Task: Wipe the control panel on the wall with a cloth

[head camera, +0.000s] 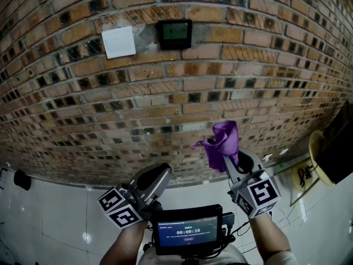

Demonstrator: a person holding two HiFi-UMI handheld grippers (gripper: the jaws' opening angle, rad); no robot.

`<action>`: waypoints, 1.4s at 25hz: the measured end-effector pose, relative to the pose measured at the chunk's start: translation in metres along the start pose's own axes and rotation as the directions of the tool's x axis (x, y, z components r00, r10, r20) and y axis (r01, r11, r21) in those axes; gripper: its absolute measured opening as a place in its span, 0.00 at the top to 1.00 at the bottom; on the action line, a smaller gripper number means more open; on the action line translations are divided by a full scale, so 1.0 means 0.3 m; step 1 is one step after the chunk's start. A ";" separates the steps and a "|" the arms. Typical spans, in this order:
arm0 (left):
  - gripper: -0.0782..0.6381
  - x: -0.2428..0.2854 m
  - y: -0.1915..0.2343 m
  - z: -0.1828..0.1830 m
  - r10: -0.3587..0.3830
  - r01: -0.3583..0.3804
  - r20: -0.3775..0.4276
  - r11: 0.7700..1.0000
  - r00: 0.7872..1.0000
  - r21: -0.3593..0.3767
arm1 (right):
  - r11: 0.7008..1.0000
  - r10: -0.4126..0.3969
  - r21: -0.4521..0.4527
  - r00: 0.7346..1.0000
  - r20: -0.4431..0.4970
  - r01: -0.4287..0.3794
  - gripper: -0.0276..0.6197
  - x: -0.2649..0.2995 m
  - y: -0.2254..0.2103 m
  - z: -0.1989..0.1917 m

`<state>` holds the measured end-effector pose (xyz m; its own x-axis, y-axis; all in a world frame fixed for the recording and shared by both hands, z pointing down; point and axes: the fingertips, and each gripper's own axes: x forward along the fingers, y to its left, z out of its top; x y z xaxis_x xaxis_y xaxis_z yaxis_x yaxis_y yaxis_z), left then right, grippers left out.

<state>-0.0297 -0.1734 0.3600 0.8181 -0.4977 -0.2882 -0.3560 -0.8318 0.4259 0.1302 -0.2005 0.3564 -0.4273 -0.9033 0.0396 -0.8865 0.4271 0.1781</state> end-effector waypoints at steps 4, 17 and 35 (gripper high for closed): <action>0.85 -0.002 0.001 0.000 0.001 -0.001 -0.001 1.000 1.000 -0.003 | 1.000 0.009 -0.012 1.000 -0.006 -0.009 0.82 0.000 0.013 0.006; 0.85 0.020 0.001 0.029 -0.005 0.005 -0.003 1.000 1.000 0.012 | 0.999 0.035 -0.021 0.999 -0.009 -0.035 0.82 0.017 0.030 0.023; 0.85 0.016 0.005 0.009 0.006 -0.006 -0.023 1.000 1.000 0.002 | 0.997 0.075 -0.027 0.997 -0.031 -0.076 0.83 0.031 0.072 -0.013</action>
<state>-0.0275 -0.1778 0.3570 0.8264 -0.4965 -0.2657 -0.3613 -0.8293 0.4262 0.1077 -0.1998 0.3644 -0.4869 -0.8695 0.0829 -0.8464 0.4931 0.2010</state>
